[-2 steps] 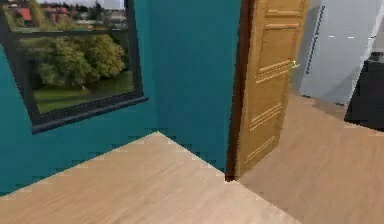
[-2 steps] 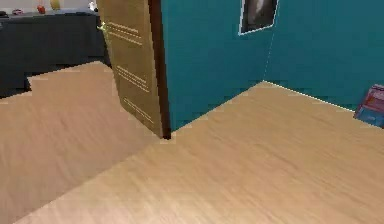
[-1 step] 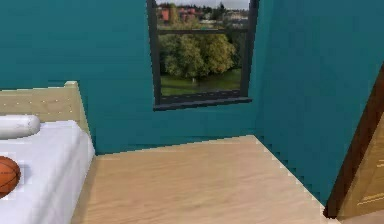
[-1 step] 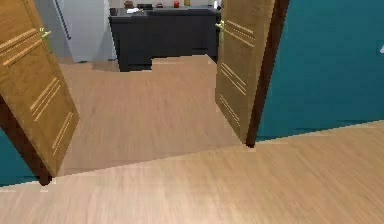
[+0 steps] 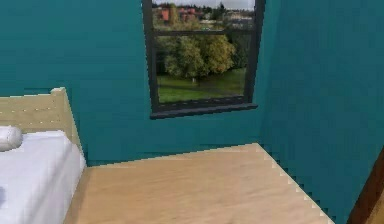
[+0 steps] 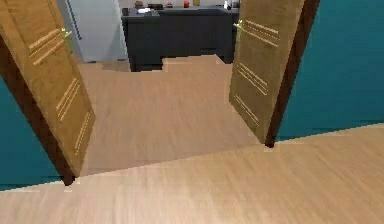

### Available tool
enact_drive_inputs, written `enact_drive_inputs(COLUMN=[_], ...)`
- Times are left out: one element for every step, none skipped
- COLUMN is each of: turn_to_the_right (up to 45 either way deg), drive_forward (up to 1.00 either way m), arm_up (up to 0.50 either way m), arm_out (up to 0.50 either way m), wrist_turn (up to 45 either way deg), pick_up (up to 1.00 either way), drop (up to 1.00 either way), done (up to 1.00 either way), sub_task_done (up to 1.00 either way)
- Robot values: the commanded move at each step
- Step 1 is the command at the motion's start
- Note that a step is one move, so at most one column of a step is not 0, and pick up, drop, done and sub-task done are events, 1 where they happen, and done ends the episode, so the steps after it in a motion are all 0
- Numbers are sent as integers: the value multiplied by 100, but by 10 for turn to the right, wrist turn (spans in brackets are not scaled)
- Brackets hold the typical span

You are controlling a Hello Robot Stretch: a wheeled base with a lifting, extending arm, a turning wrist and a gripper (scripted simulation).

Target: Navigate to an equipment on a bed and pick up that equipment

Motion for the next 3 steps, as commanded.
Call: enact_drive_inputs(turn_to_the_right=[-450,-450,-450], drive_forward=[0,0,0], arm_up=[0,0,0], arm_out=[0,0,0], wrist_turn=[0,0,0], pick_up=[0,0,0], drop=[0,0,0], done=[0,0,0], sub_task_done=[0,0,0])
